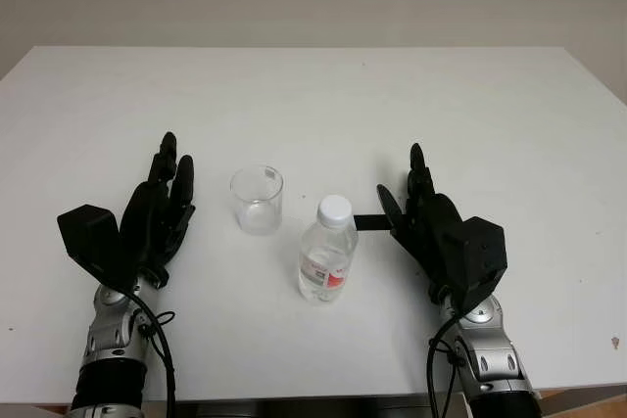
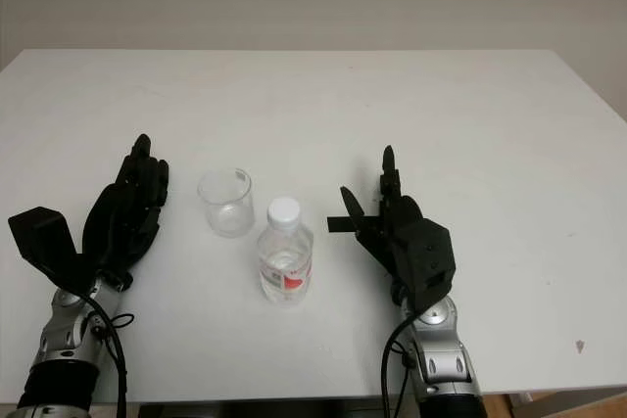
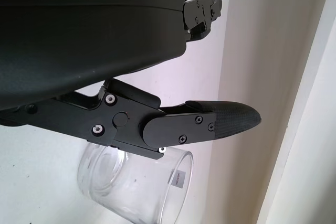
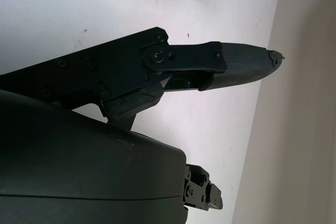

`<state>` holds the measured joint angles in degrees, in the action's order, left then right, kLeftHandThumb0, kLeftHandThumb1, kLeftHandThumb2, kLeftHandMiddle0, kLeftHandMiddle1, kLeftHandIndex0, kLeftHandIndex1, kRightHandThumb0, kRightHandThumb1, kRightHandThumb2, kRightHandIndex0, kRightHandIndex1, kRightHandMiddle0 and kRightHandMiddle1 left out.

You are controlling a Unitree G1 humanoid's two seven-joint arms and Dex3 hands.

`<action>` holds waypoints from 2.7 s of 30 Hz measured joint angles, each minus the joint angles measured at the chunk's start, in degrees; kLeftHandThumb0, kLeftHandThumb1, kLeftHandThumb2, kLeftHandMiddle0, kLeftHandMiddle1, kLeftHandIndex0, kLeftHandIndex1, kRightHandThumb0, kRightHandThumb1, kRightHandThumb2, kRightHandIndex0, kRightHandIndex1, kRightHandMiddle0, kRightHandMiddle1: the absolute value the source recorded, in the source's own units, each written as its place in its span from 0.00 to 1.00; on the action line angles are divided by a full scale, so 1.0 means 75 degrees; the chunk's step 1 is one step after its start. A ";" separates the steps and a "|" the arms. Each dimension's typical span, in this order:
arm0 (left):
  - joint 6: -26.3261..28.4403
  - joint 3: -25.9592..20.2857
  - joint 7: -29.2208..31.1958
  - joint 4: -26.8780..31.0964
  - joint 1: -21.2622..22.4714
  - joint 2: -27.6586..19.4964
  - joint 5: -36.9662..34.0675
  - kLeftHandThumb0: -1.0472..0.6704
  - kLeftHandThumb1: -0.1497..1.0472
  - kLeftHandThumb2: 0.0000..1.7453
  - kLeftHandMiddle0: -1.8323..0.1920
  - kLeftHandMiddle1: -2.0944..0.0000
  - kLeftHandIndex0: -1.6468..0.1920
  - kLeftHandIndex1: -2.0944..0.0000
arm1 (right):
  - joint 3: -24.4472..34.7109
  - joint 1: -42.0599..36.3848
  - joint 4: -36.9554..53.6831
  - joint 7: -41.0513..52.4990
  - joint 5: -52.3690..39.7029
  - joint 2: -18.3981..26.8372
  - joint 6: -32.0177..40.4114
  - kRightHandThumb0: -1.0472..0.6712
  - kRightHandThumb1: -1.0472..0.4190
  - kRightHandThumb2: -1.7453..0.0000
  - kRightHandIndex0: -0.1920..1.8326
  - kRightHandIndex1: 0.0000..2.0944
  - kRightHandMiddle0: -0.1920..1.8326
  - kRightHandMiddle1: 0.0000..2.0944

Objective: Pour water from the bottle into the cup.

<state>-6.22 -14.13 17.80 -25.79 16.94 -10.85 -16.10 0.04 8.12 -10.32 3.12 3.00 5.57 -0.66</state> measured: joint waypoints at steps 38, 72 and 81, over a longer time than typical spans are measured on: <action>-0.0148 -0.0018 0.0043 -0.0281 0.0148 0.0002 0.0033 0.18 1.00 0.28 1.00 0.98 1.00 0.98 | 0.0340 -0.1280 0.2999 0.3597 -0.2488 0.1360 -0.0233 0.00 0.10 0.98 0.00 0.00 0.00 0.00; -0.0297 -0.0017 0.0006 -0.0504 0.0282 0.0013 0.0038 0.17 1.00 0.28 1.00 0.98 1.00 0.98 | -0.1487 -0.0965 0.1337 0.3108 -0.0886 0.0564 -0.1202 0.01 0.11 0.97 0.00 0.00 0.00 0.00; -0.0379 0.0008 -0.0096 -0.0507 0.0286 0.0084 0.0057 0.17 1.00 0.28 1.00 0.98 1.00 0.98 | -0.1554 -0.0919 0.1508 0.3133 -0.1052 0.0492 -0.1163 0.03 0.13 0.97 0.00 0.00 0.00 0.00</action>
<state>-9.07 -14.07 17.08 -29.59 19.08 -10.21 -15.67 -11.62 1.22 0.99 26.62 -4.89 9.26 -9.39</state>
